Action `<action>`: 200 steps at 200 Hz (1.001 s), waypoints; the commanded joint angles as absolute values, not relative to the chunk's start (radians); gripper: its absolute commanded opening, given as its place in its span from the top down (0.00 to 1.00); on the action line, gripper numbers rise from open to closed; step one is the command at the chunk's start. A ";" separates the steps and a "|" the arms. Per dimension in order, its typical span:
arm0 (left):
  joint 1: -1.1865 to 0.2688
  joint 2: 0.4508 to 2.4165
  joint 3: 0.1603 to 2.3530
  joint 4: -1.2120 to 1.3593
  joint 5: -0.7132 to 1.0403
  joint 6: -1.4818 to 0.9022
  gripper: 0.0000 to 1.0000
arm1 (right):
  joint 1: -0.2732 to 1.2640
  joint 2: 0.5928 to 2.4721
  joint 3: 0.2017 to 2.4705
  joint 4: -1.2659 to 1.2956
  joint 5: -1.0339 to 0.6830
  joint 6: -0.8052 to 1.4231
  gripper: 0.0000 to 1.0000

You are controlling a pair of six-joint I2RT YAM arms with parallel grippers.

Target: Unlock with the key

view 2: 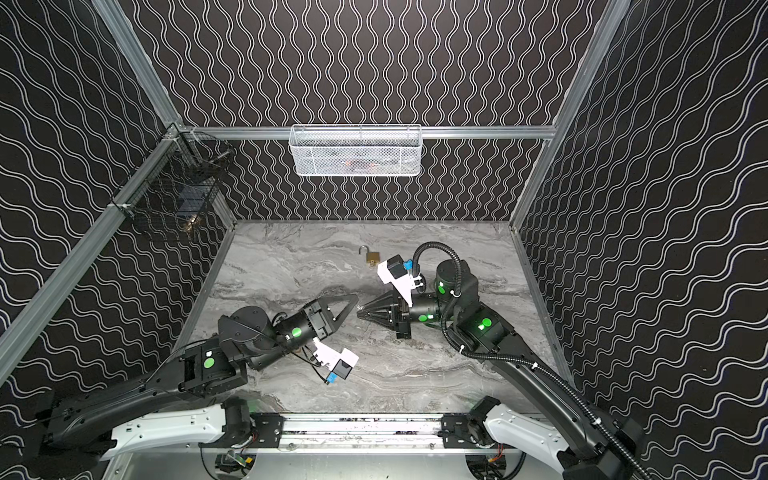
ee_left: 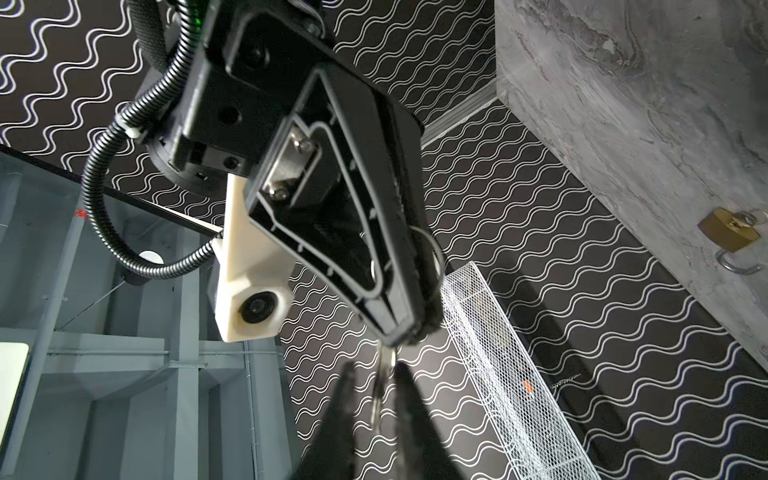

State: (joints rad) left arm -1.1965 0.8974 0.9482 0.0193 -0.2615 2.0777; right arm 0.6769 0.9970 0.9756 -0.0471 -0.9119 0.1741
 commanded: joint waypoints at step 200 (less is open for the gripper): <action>-0.733 1.258 0.971 -0.726 -0.246 -0.701 0.17 | 0.711 0.873 0.183 0.782 0.081 0.202 1.00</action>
